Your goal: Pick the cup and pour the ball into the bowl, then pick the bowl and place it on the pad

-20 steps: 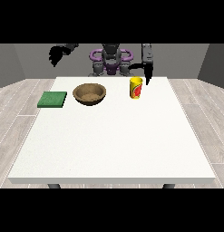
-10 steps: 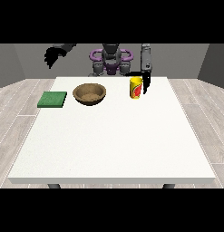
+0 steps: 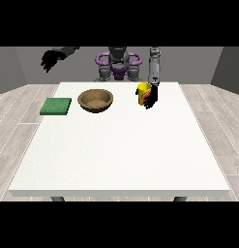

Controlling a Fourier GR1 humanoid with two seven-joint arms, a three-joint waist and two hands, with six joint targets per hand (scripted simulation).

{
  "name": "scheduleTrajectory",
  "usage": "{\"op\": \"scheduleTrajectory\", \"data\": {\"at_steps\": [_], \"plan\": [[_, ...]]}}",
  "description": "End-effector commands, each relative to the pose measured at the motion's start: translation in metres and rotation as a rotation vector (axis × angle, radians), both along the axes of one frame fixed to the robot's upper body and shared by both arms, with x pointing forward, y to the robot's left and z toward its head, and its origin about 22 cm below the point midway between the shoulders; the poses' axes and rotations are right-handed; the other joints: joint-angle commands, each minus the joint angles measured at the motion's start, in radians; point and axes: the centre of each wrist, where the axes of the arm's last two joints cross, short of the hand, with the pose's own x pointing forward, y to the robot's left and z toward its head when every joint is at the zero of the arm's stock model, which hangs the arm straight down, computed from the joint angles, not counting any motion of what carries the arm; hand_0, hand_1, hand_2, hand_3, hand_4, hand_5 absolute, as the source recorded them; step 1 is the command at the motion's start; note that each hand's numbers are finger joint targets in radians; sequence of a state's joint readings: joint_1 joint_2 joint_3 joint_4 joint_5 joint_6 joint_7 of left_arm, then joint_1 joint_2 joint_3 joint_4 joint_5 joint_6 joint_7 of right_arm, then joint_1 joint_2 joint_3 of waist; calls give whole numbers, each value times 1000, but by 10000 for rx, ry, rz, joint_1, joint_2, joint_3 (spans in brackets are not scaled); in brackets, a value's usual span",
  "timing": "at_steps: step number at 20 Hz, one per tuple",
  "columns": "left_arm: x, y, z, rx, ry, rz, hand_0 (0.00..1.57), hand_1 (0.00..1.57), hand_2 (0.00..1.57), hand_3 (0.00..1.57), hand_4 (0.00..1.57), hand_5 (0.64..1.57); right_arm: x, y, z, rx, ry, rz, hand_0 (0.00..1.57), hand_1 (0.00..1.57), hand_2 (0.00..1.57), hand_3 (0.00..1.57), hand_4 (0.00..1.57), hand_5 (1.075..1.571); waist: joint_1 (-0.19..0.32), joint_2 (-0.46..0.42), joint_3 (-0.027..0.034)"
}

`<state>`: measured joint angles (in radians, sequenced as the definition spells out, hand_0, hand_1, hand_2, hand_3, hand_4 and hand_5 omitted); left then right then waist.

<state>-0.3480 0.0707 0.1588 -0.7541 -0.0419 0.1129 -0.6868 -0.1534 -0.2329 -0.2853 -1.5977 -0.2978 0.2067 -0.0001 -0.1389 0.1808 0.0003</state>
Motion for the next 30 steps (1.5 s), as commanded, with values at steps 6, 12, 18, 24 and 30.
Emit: {"op": "scheduleTrajectory", "data": {"at_steps": [6,12,18,24,30], "plan": [[5,-10,-9,1306,341,750,1286,1286,1571,1571,1391,1447,-10,-53,6,80,408,64,0,0,0,149,631,1565,-265,-306,-2],[47,-59,40,3744,206,363,1289,1289,1571,1571,1411,1446,-2,-64,-11,96,1383,-561,0,0,0,327,639,1565,303,-1392,20],[43,-66,29,9000,-573,263,1362,1362,1571,1571,1448,1533,-3,-68,-22,434,2004,-455,0,0,0,174,643,1562,297,-2035,77],[76,-119,65,11797,63,92,1359,1359,1571,1571,1466,1531,-10,-94,-33,523,2447,-747,0,0,0,0,681,1559,469,-2597,41],[87,-177,102,12937,237,853,1365,1365,1571,1571,1470,1529,-3,-74,-56,732,2449,51,0,0,0,0,693,1558,-181,-2346,13]]}}
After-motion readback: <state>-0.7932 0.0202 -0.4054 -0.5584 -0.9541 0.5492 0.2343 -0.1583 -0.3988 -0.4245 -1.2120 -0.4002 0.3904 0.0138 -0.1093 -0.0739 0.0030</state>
